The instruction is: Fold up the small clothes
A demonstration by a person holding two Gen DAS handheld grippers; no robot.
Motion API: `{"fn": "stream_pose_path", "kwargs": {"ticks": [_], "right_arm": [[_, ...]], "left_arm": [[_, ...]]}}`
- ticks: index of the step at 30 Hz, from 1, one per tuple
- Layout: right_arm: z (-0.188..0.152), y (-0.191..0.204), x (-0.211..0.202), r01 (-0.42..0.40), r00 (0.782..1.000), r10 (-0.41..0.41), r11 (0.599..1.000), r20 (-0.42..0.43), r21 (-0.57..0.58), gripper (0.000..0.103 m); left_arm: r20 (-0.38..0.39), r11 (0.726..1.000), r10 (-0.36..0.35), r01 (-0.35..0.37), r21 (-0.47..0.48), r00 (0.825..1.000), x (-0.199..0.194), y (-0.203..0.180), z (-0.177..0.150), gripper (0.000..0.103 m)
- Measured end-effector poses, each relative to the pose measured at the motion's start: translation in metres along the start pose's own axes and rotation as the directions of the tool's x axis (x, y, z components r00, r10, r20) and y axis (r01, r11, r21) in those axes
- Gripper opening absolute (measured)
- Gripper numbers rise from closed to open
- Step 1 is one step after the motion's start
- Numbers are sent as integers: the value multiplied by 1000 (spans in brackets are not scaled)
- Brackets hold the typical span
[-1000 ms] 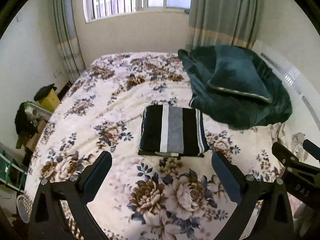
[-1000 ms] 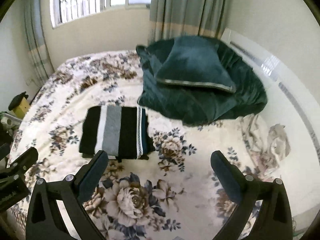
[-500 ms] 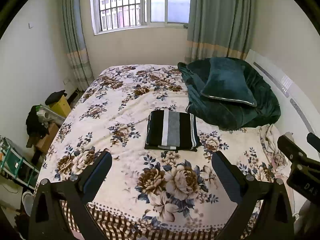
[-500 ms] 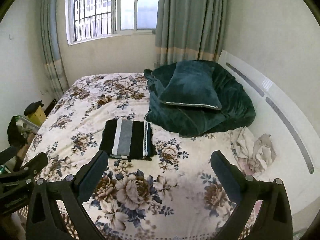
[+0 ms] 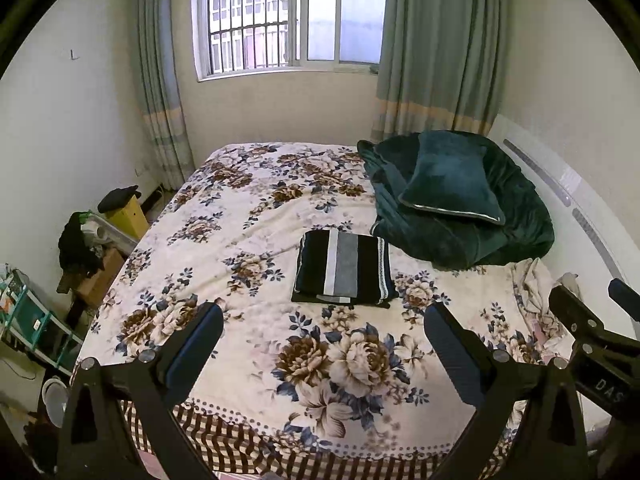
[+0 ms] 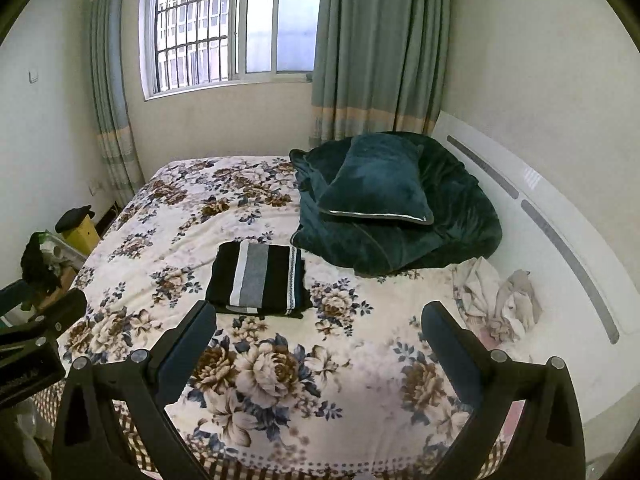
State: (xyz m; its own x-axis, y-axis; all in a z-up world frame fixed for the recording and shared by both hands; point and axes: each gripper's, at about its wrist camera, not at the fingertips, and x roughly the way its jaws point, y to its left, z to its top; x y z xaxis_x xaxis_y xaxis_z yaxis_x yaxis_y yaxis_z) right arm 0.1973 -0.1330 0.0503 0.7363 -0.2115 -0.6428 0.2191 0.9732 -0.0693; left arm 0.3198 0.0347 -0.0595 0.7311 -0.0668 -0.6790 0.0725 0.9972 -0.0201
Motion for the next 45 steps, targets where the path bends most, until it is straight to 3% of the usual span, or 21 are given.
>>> {"fn": "stream_pose_path", "kwargs": {"ticks": [45], "right_arm": [[4, -5, -1, -48, 999, 48, 999, -5, -9, 103]], "left_arm": [[45, 997, 70, -69, -21, 997, -23, -6, 3, 103]]}}
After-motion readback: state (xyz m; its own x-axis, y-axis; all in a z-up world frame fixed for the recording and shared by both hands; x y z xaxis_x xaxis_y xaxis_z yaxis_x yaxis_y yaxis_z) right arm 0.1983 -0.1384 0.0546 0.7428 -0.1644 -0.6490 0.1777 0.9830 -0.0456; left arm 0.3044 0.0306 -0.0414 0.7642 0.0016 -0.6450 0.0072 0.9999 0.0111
